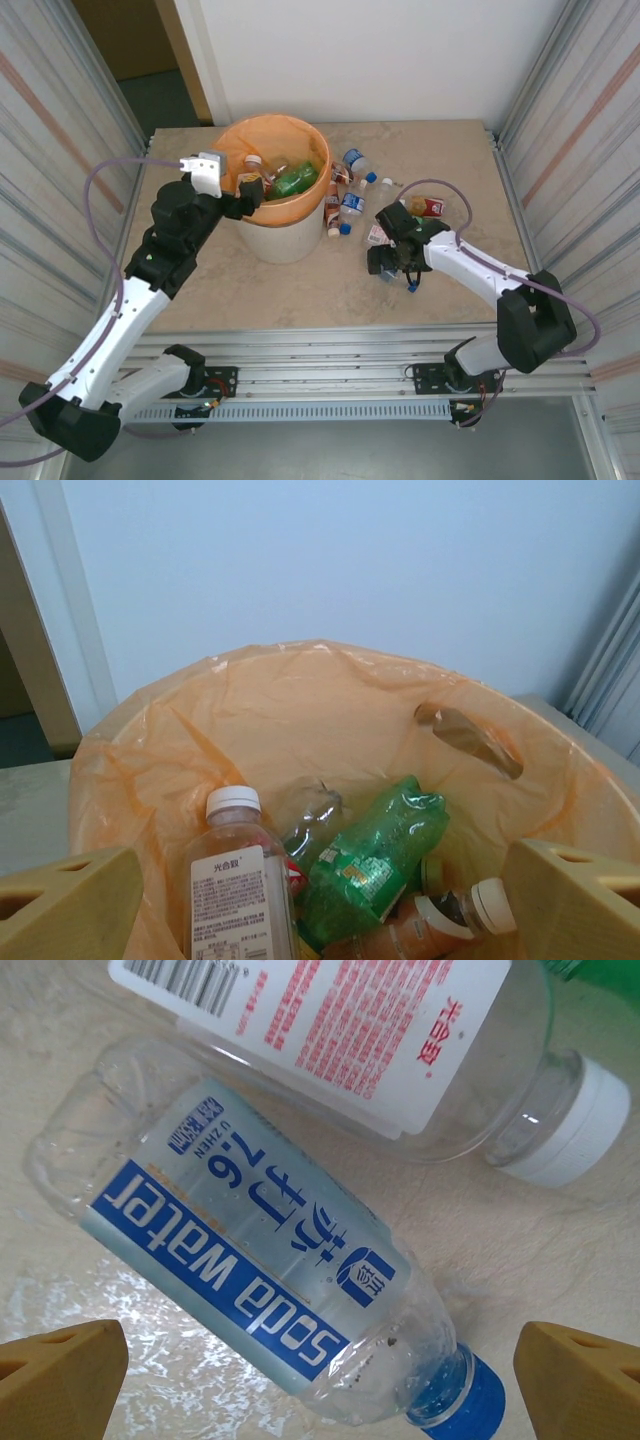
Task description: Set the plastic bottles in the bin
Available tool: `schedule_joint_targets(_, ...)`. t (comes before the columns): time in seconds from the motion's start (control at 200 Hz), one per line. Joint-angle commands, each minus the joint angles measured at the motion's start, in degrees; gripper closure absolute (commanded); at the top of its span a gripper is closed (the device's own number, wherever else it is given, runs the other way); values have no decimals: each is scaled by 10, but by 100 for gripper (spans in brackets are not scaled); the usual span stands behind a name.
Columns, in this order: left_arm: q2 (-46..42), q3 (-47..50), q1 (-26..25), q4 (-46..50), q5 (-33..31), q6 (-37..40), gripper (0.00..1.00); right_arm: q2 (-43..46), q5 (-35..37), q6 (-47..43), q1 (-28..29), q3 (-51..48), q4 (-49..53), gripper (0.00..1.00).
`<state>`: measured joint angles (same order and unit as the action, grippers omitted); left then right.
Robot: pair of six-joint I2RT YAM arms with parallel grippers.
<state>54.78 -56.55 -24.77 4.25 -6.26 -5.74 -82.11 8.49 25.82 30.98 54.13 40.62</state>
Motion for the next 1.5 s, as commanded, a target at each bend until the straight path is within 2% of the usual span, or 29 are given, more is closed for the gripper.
schedule_joint_targets(0.0,1,-1,-1,-36,-21,-15,7,-23,-11,-27,-3,16,9,2)
schedule_joint_targets(0.271,7,-2,-2,-43,-30,-21,7,-68,-17,-42,3,18,-1,1)
schedule_joint_targets(0.671,10,1,1,-42,-38,-32,7,-84,-21,-41,80,37,-11,5)
schedule_joint_targets(1.247,7,10,7,-38,-39,-44,7,-93,-49,-34,83,-26,-81,20)
schedule_joint_targets(1.493,4,10,7,-39,-40,-49,7,-112,-61,-32,83,-45,-116,31)
